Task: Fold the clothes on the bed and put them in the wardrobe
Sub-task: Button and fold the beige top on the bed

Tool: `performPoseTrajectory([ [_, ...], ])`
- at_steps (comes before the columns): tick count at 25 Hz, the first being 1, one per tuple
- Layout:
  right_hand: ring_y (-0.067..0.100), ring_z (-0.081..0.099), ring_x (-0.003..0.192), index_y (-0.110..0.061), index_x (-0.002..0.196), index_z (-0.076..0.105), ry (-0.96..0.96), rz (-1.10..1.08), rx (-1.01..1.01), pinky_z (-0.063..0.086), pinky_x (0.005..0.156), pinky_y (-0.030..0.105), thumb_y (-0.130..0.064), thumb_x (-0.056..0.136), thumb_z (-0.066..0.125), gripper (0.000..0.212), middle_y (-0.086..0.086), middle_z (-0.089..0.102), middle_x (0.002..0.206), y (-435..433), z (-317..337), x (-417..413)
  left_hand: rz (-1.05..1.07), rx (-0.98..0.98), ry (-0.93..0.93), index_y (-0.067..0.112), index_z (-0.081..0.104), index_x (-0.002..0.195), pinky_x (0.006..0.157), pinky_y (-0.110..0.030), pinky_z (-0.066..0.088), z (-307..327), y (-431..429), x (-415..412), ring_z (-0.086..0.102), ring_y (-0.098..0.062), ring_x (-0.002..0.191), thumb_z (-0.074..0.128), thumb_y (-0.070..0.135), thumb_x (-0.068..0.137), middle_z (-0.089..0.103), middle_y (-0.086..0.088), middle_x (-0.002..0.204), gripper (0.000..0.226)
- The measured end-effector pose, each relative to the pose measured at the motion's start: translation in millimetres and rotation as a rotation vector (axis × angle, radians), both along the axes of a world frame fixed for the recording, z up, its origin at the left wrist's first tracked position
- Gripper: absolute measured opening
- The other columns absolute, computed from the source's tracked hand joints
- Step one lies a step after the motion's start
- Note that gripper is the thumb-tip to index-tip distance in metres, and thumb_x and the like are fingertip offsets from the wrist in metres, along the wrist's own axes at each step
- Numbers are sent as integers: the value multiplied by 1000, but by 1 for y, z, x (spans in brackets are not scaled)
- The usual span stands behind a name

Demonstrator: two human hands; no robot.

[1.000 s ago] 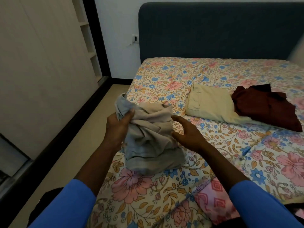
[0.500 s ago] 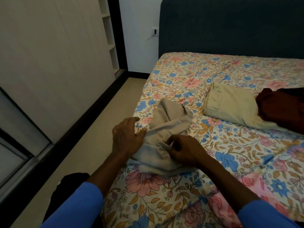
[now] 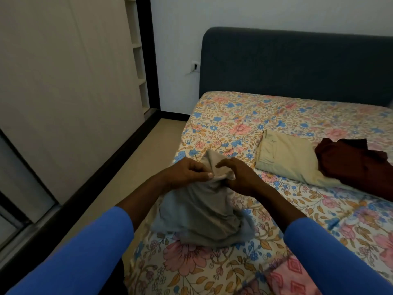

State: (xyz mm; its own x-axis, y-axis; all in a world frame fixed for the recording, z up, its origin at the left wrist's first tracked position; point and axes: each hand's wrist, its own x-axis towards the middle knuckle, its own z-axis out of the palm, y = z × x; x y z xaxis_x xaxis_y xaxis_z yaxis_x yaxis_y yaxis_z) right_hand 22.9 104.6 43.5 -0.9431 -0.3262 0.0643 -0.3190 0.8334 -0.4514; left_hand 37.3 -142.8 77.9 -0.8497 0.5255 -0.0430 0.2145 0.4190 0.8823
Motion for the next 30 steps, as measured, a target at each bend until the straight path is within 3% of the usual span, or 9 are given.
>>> performPoseTrajectory([
  [4, 20, 67, 82, -20, 87, 74, 43, -91, -336, 57, 76, 45, -10, 93, 64, 16, 0, 71, 85, -18, 40, -10, 26, -159, 352, 15, 78, 104, 80, -33, 56, 68, -20, -8, 69, -13, 90, 70, 29, 97, 75, 2, 98, 17],
  [7, 18, 68, 81, -24, 88, 72, 304, -181, -650, 55, 73, 42, -19, 94, 65, 11, -3, 72, 85, -7, 92, -10, 158, -397, 741, 26, 72, 104, 74, -33, 48, 115, -40, -23, 60, -5, 84, 67, 41, 97, 66, 11, 94, 18],
  [13, 35, 65, 79, -20, 98, 73, 852, -88, 210, 48, 62, 39, -35, 91, 62, 20, 3, 60, 89, 40, 243, 4, 519, -417, 1302, 19, 71, 99, 65, -33, 40, 241, -59, -38, 59, -24, 76, 64, 40, 98, 65, -5, 92, 22],
  [15, 41, 65, 79, -19, 99, 73, 947, -227, 310, 48, 61, 40, -30, 89, 65, 17, 7, 60, 92, 58, 294, 12, 555, -449, 1394, 21, 71, 99, 66, -34, 45, 287, -56, -35, 63, -28, 81, 63, 44, 98, 68, -5, 94, 25],
  [19, 40, 66, 87, -14, 98, 77, 936, -424, 398, 56, 70, 43, -20, 89, 69, 14, 12, 67, 94, 79, 369, 39, 269, -810, 1176, 29, 73, 110, 85, -40, 56, 349, -46, -16, 65, -22, 96, 63, 41, 98, 73, 0, 106, 19],
  [22, 29, 70, 89, -19, 93, 82, 592, -356, 233, 56, 78, 41, -29, 84, 83, 13, 9, 77, 92, 99, 400, 72, 412, -1072, 1062, 31, 74, 107, 83, -37, 56, 359, -52, -10, 64, -23, 94, 64, 30, 95, 70, -2, 108, 16],
  [25, 26, 73, 90, -19, 89, 83, 405, -314, 92, 56, 81, 42, -32, 82, 86, 15, 6, 78, 87, 109, 408, 106, 720, -857, 1103, 24, 74, 109, 83, -39, 56, 344, -59, -8, 65, -33, 99, 66, 25, 90, 66, -10, 111, 21],
  [28, 32, 67, 103, -20, 104, 79, 590, -547, 395, 55, 86, 42, -30, 87, 80, 19, 9, 73, 110, 105, 391, 110, 895, -685, 959, 17, 72, 109, 79, -37, 55, 319, -40, 5, 66, -36, 97, 63, 29, 91, 67, -14, 109, 23],
  [30, 37, 67, 104, -20, 108, 76, 691, -748, 285, 54, 86, 43, -23, 88, 72, 21, 13, 70, 112, 101, 364, 107, 891, -569, 748, 11, 69, 106, 73, -33, 51, 296, -18, 15, 69, -33, 94, 61, 26, 94, 70, -14, 105, 21],
])
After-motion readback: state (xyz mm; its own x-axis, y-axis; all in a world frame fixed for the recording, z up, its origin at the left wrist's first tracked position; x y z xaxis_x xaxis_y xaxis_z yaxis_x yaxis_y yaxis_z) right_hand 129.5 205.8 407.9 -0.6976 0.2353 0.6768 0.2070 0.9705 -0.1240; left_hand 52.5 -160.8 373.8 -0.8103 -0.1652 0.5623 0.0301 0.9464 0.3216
